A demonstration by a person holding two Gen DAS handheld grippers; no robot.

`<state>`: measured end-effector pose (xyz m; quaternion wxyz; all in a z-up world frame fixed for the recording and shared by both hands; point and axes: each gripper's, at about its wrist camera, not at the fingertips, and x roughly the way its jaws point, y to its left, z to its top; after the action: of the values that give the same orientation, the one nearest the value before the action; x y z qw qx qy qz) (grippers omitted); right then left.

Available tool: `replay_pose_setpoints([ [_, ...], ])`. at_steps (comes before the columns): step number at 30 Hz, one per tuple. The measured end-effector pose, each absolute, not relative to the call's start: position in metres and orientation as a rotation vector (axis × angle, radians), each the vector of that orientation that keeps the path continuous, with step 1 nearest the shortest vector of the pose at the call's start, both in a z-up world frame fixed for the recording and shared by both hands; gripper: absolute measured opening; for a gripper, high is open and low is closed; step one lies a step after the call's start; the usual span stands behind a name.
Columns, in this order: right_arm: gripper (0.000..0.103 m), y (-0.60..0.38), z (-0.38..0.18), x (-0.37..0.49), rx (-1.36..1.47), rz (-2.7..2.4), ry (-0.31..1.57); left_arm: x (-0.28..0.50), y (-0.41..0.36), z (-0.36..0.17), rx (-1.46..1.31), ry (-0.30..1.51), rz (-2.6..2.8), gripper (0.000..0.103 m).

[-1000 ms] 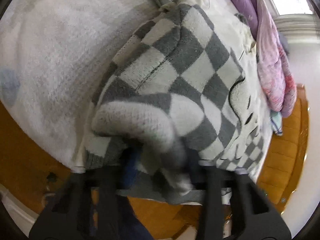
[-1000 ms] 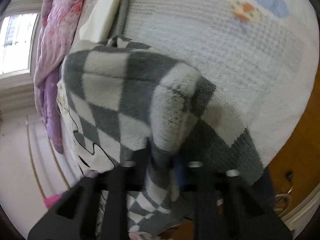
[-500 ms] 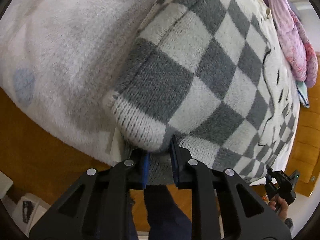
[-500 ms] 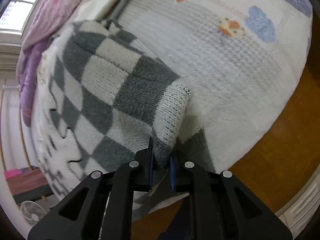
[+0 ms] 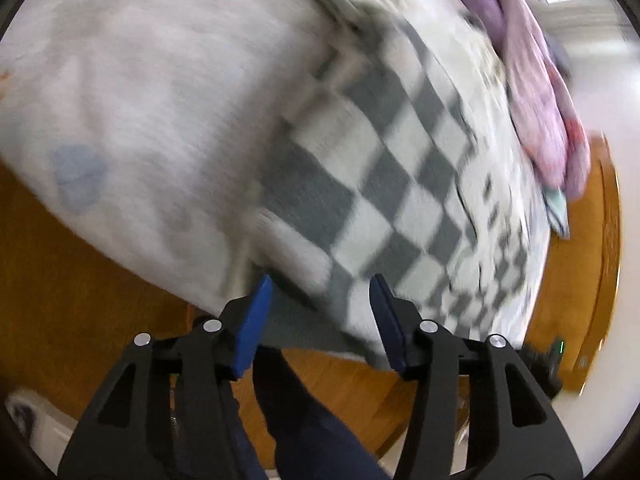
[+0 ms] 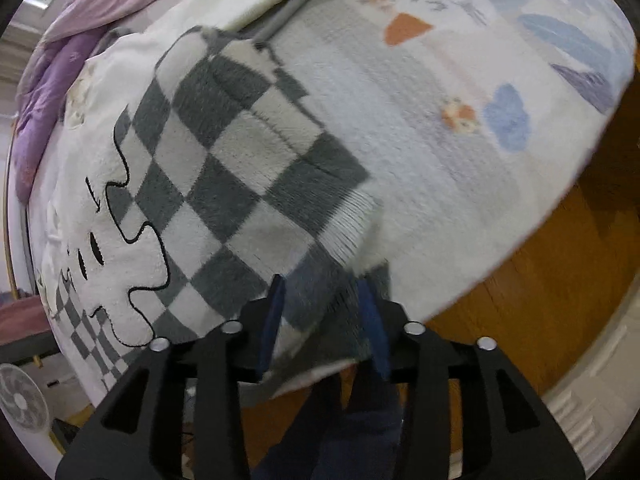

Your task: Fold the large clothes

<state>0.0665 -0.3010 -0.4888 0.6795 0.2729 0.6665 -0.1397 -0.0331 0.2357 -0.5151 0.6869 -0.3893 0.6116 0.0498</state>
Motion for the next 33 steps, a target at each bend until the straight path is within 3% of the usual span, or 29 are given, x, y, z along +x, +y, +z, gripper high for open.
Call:
replay_pose_setpoints([
  [2,0.037,-0.286,-0.471,0.072,0.531,-0.251,1.474,-0.032,0.249,-0.514,-0.861,1.349,0.153,0.060],
  [3,0.027,-0.276,-0.465,0.079,0.500,-0.189,1.454,-0.028,0.256,-0.516,-0.845,1.347,0.163,0.063],
  [6,0.009,-0.219,-0.451,0.115,0.437,0.014,1.409,-0.020,0.251,-0.528,-0.832,1.351,0.165,0.063],
  [8,0.005,-0.163,-0.447,0.151,0.364,0.162,1.368,-0.014,0.246,-0.538,-0.815,1.373,0.152,0.064],
  [13,0.003,-0.067,-0.461,0.219,0.177,0.282,1.306,-0.015,0.238,-0.569,-0.821,1.450,0.175,0.064],
  [22,0.000,-0.064,-0.544,0.272,0.162,0.233,1.458,-0.030,0.248,-0.566,-0.950,1.399,0.133,0.071],
  [29,0.000,-0.079,-0.518,0.212,0.261,0.266,1.561,-0.045,0.249,-0.564,-1.020,1.388,0.122,0.071],
  [33,0.000,-0.076,-0.533,0.166,0.213,0.253,1.587,-0.056,0.249,-0.567,-1.018,1.408,0.101,0.071],
])
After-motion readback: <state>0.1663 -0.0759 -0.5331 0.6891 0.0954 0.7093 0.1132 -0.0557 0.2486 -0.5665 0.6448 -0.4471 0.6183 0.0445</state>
